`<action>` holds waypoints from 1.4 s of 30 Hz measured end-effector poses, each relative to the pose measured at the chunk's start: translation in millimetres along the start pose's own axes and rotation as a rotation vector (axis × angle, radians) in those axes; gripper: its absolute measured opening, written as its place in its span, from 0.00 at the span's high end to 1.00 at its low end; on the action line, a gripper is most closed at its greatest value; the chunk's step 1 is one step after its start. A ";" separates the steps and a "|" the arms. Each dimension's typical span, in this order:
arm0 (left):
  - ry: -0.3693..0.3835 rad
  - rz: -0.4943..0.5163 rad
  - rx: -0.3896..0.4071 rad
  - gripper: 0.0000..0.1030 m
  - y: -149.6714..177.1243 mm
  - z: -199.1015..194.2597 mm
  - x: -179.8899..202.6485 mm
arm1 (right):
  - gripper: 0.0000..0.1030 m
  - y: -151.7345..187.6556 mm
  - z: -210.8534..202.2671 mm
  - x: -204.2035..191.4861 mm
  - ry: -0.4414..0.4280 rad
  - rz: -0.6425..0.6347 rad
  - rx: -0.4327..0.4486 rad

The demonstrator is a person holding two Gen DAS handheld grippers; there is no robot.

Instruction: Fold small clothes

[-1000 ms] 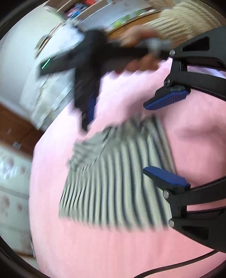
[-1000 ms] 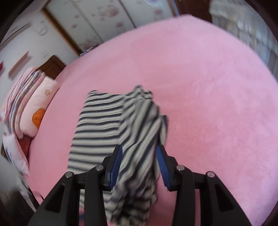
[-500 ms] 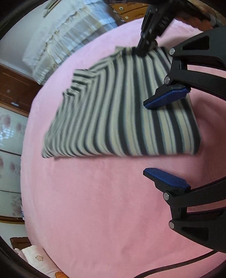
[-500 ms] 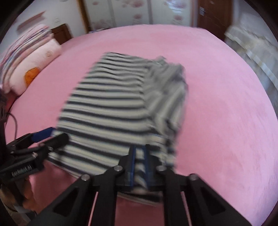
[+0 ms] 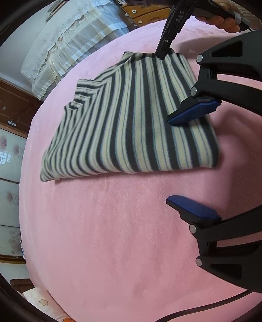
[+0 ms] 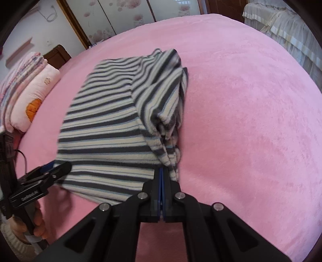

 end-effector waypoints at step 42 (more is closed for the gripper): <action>0.004 0.014 0.010 0.01 -128.0 13.9 -12.0 | 0.51 -105.8 32.9 7.0 -0.063 0.132 -0.059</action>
Point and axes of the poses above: each gripper's, at about its wrist camera, not at the fingertips, and z roughly the way its jaws point, x to its right, y to its underside, the point moved 4 cm from there along z, roughly the way its jaws point, and after that the axes turned 8 degrees about z, right-handed, at the moved point
